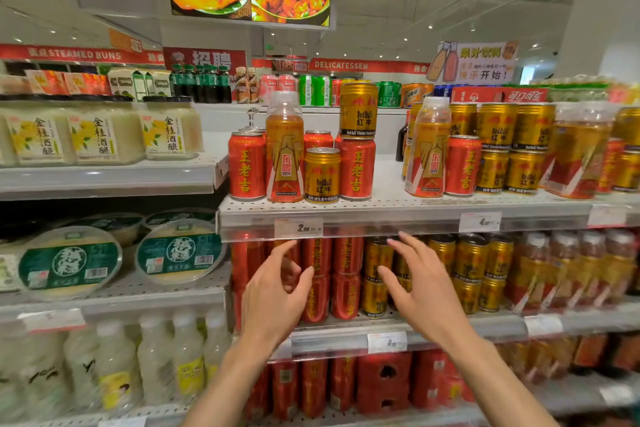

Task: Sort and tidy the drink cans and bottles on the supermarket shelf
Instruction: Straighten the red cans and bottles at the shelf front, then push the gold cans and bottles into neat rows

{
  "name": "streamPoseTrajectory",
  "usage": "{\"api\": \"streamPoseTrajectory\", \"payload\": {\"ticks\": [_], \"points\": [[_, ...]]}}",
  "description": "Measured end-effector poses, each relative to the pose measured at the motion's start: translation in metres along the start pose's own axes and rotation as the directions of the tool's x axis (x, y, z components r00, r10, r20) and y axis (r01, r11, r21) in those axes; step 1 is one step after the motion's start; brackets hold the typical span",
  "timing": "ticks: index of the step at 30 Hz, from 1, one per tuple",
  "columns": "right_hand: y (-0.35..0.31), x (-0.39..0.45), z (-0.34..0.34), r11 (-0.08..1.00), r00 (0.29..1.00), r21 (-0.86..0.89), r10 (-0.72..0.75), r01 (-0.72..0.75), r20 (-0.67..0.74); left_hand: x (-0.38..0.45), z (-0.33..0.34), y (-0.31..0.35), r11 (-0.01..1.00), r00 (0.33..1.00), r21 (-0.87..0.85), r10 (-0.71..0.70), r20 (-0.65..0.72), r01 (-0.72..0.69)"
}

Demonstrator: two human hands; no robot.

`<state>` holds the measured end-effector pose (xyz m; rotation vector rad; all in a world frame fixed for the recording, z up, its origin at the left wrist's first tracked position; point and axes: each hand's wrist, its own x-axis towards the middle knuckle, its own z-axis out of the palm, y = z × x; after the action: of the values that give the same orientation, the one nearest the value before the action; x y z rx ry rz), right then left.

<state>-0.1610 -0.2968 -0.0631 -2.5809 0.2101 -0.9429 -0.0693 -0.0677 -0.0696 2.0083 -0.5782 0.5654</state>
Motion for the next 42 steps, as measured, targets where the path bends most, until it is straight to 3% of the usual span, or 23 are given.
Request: {"api": "streamPoseTrajectory", "payload": {"ticks": [5, 9, 14, 23, 28, 34, 42], "points": [[0.033, -0.035, 0.004, 0.995, 0.972, -0.009, 0.1, -0.1, 0.214, -0.019, 0.023, 0.011, 0.999, 0.987, -0.03, -0.023, 0.16, 0.028], [0.062, -0.036, -0.008, 0.994, 0.964, 0.003, 0.101, -0.105, 0.245, -0.019, 0.043, 0.027, 0.998, 0.972, -0.01, -0.051, 0.23, 0.055], [0.111, -0.03, -0.039, 0.997, 0.971, 0.007, 0.07, -0.074, 0.23, -0.027, 0.083, 0.058, 0.998, 0.979, 0.05, -0.041, 0.199, 0.031], [0.213, -0.003, -0.118, 0.996, 0.989, 0.05, -0.078, 0.072, 0.127, -0.033, 0.178, 0.151, 0.999, 0.998, 0.033, -0.027, 0.059, 0.025], [0.243, 0.018, -0.138, 0.981, 0.983, 0.062, -0.182, 0.181, 0.002, -0.025, 0.206, 0.175, 0.998, 0.999, 0.053, 0.036, 0.007, -0.036], [0.248, 0.054, -0.132, 0.922, 0.91, -0.035, -0.386, 0.385, -0.153, 0.006, 0.219, 0.181, 0.97, 0.981, 0.173, 0.184, -0.054, -0.173], [0.243, 0.088, -0.116, 0.864, 0.839, -0.153, -0.502, 0.479, -0.208, 0.031, 0.226, 0.179, 0.953, 0.972, 0.256, 0.2, -0.125, -0.163]]}}
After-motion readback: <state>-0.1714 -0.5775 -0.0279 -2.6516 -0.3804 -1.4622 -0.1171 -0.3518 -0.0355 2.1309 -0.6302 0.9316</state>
